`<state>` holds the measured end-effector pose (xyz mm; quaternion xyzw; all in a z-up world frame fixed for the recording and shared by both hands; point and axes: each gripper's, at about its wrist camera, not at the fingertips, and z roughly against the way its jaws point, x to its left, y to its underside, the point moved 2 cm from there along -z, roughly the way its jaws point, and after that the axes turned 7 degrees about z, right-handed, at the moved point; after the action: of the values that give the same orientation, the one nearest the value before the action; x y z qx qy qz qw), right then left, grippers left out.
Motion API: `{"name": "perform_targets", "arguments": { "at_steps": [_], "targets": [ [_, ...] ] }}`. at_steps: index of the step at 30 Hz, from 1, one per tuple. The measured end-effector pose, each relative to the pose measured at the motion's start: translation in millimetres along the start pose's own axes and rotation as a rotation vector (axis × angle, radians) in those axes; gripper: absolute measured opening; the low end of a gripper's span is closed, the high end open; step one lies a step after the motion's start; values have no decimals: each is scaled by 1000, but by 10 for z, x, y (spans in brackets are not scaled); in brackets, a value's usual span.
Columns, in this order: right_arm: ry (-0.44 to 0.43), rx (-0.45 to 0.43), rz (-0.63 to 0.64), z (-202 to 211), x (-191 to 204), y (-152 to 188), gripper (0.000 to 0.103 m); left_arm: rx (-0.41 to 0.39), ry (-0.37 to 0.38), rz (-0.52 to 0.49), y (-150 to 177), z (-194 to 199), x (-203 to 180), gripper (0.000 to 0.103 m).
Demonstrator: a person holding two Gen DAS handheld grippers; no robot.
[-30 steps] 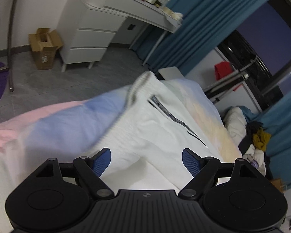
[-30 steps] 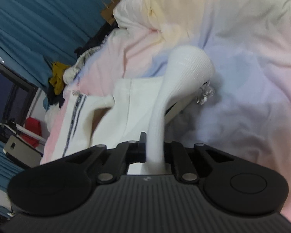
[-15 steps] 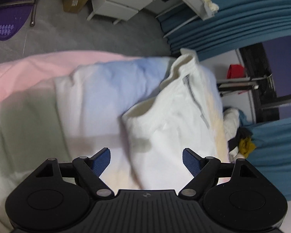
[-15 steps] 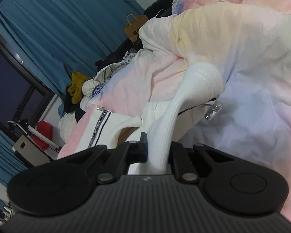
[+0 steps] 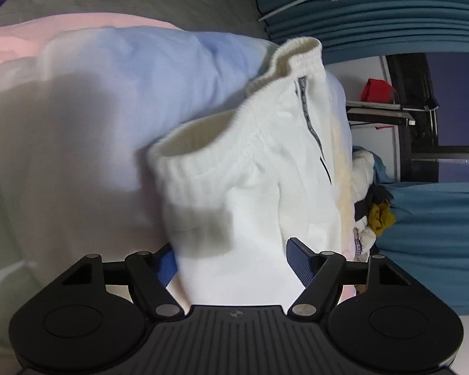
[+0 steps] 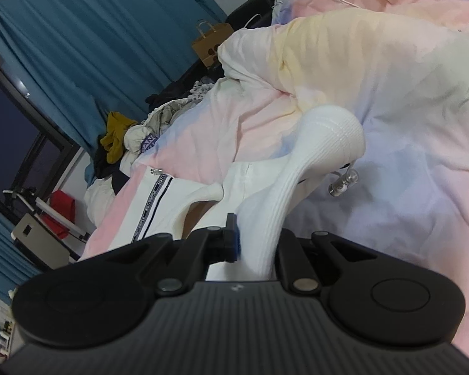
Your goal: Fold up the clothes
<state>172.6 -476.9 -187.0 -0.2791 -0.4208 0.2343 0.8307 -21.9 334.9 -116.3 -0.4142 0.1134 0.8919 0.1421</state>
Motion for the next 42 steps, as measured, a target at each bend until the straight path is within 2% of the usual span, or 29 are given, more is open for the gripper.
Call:
{"name": "perform_targets", "arguments": {
  "at_steps": [6, 10, 12, 15, 16, 19, 24, 26, 27, 31, 32, 36, 39, 40, 42],
  "targets": [
    [18, 5, 11, -38, 29, 28, 9, -18, -28, 34, -18, -197, -65, 72],
    [23, 14, -38, -68, -23, 26, 9, -48, -64, 36, -15, -232, -89, 53],
    [19, 18, -82, -76, -67, 30, 9, -60, -56, 41, -13, -200, -93, 44],
    [14, 22, -135, -80, -120, 44, 9, -85, -26, 32, -1, -119, -105, 21],
    [16, 24, -141, -83, -125, 50, 9, -94, -16, 29, 7, -95, -109, 17],
    [21, 25, -150, -87, -120, 56, 9, -116, 0, 22, 26, -41, -137, 16],
    [20, 23, -178, -82, -121, 63, 9, -106, -34, 34, 24, -23, -135, 19],
    [21, 24, -186, -87, -127, 64, 9, -97, -52, 46, 14, -22, -117, 34],
    [21, 25, -191, -91, -132, 64, 9, -98, -59, 57, 1, -15, -98, 38],
    [26, 31, -206, -107, -150, 72, 9, -97, -144, 60, -24, -35, -88, 77],
    [28, 32, -208, -109, -154, 73, 9, -83, -164, 50, -26, -63, -99, 80],
    [33, 38, -211, -120, -166, 79, 9, 0, -198, -21, -5, -228, -220, 80],
    [37, 40, -214, -125, -170, 83, 9, 6, -182, -55, 1, -315, -285, 79],
    [39, 39, -213, -126, -166, 82, 9, 3, -165, -48, -4, -329, -279, 78],
    [42, 35, -208, -121, -155, 82, 9, 6, -108, -10, -27, -348, -227, 67]
  ]
}}
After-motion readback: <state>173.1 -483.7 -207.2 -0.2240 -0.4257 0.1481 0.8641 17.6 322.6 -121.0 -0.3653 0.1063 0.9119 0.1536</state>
